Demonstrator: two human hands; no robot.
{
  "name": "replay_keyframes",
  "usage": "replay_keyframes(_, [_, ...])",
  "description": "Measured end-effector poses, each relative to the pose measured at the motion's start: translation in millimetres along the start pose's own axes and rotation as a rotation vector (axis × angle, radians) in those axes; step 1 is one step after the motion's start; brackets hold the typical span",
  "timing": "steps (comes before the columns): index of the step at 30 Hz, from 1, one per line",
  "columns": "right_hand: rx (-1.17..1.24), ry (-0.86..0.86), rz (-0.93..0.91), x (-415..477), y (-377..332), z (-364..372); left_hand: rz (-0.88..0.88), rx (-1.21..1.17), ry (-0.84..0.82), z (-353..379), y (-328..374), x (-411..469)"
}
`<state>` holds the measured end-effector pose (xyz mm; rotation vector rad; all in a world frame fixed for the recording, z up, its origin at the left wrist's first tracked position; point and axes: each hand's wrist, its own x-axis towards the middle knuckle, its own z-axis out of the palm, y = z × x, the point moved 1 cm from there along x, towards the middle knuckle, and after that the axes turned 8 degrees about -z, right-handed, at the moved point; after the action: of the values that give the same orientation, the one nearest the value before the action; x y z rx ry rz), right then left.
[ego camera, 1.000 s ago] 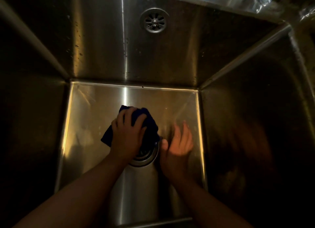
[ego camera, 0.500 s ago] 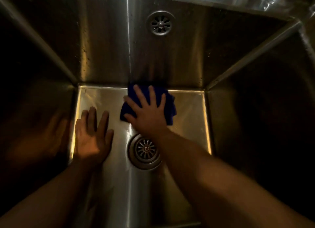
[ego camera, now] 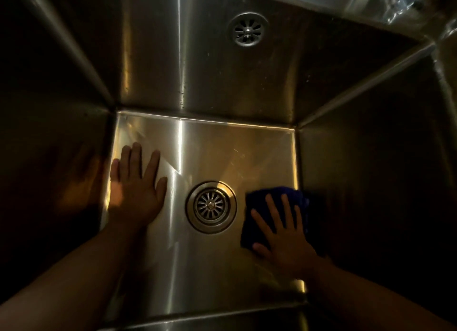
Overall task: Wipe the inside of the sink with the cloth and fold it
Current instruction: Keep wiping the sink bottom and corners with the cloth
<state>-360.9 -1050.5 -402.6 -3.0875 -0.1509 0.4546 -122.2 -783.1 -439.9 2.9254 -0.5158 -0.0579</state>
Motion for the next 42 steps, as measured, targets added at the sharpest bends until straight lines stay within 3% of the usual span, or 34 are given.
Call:
replay_keyframes(10, [-0.097,-0.118,-0.697,-25.2,-51.6,-3.5,-0.006,0.026,0.020,3.7,-0.6,-1.3])
replay_keyframes(18, [-0.080,-0.028,-0.898,61.2,-180.1,-3.3,-0.037,-0.042,-0.014,-8.5,6.1,0.7])
replay_keyframes(21, [0.092,0.073,-0.902,89.2,-219.0,-8.1,-0.108,-0.198,-0.080,-27.2,11.7,4.8])
replay_keyframes(27, [0.291,0.110,-0.823,96.4,-222.0,-5.2,-0.146,-0.377,0.029,-73.9,21.5,-4.3])
replay_keyframes(30, [0.363,0.165,-0.762,97.2,-217.1,-12.3,-0.178,-0.355,0.096,-91.8,19.9,-23.7])
replay_keyframes(34, [0.107,0.193,-0.358,94.5,-135.3,-30.3,-0.337,-0.213,0.090,-108.1,18.8,-60.6])
replay_keyframes(36, [0.058,0.156,-0.124,81.0,-81.4,-32.0,-0.471,-0.048,-0.074,-106.0,24.3,-88.1])
replay_keyframes(40, [0.074,0.049,0.230,30.4,-12.6,-13.9,-0.834,-0.005,-0.679,-79.8,39.4,-139.6])
replay_keyframes(42, [0.093,-0.014,0.299,16.9,-10.0,-1.2,-0.850,0.001,-0.764,-62.1,46.8,-151.5])
